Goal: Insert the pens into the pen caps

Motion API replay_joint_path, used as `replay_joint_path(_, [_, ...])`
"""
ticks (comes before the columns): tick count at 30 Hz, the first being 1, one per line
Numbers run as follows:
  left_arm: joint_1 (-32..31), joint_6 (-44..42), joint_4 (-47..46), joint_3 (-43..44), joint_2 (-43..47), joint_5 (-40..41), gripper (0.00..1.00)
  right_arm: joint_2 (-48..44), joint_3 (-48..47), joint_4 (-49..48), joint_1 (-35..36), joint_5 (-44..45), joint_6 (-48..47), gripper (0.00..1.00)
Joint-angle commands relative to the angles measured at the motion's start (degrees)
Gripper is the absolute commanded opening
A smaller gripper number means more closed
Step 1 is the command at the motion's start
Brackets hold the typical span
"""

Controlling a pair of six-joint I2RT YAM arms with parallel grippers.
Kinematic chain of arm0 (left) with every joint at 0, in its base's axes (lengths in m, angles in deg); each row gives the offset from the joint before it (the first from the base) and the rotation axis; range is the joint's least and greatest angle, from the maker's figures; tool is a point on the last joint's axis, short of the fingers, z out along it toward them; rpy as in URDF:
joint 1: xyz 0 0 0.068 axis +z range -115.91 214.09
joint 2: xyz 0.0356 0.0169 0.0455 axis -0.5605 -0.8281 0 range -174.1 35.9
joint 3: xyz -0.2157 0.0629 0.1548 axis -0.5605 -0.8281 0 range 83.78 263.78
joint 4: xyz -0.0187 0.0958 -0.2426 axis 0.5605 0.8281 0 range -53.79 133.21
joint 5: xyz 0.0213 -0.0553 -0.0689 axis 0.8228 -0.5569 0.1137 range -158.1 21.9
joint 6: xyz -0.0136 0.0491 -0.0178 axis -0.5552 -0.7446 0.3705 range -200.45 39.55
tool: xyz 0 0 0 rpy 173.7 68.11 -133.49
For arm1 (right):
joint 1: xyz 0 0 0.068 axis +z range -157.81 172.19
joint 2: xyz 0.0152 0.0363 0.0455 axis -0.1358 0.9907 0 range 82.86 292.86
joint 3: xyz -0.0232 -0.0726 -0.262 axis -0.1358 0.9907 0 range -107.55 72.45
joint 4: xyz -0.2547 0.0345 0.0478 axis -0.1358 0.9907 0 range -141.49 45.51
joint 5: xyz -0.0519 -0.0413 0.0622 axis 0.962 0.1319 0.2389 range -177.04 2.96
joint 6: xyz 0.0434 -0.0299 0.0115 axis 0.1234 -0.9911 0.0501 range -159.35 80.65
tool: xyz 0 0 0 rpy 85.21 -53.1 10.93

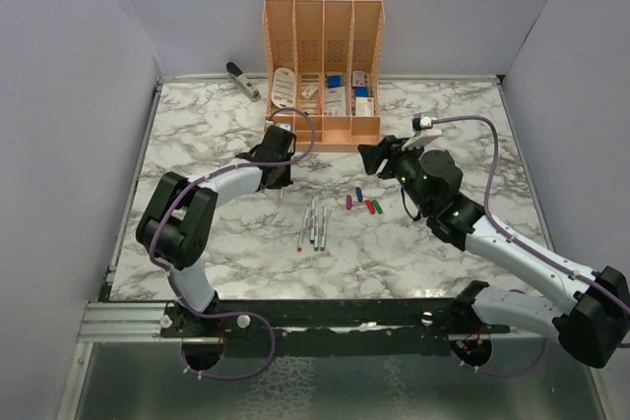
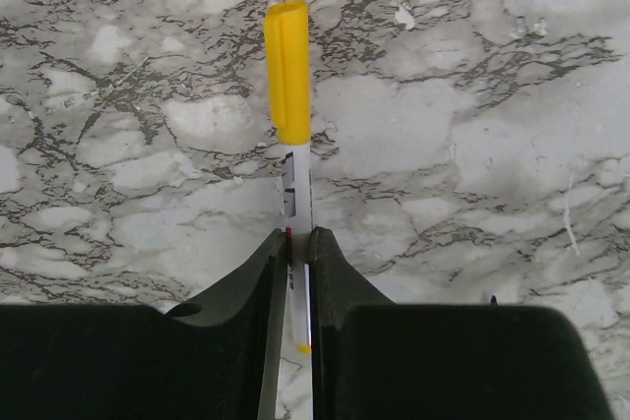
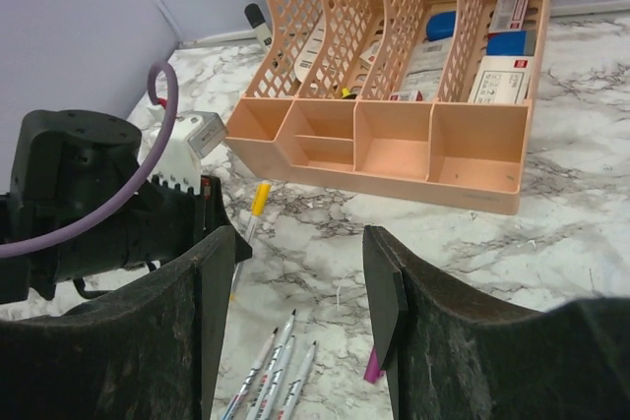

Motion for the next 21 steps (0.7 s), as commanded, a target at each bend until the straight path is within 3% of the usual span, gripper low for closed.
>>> replay_joint_path(1, [1.3, 0.4, 4.3, 2.8, -4.1, 1.9, 0.00, -1.3, 0.6, 2.7, -0.1, 1.9, 1.3, 0.54])
replay_joint_path(5, [1.5, 1.0, 6.4, 4.6, -6.5, 1.5, 0.00, -1.6, 0.8, 3.1, -0.1, 1.8, 1.7, 0.54])
replay_joint_path(11, [1.5, 1.1, 6.8, 4.6, -6.1, 2.6, 0.10, -1.1, 1.1, 3.1, -0.1, 1.1, 1.9, 0.54])
replay_joint_path(14, [1.5, 1.1, 7.0, 4.7, -5.1, 3.1, 0.18, -0.9, 1.1, 2.6, -0.1, 0.8, 1.6, 0.54])
replay_joint_path(16, [1.5, 1.1, 6.9, 4.8, -4.1, 3.2, 0.29, -0.6, 0.9, 2.4, -0.1, 0.7, 1.3, 0.54])
replay_joint_path(21, [1.5, 0.9, 6.9, 5.0, -1.5, 4.2, 0.38, -0.1, 0.7, 2.0, -0.1, 0.2, 0.1, 0.55])
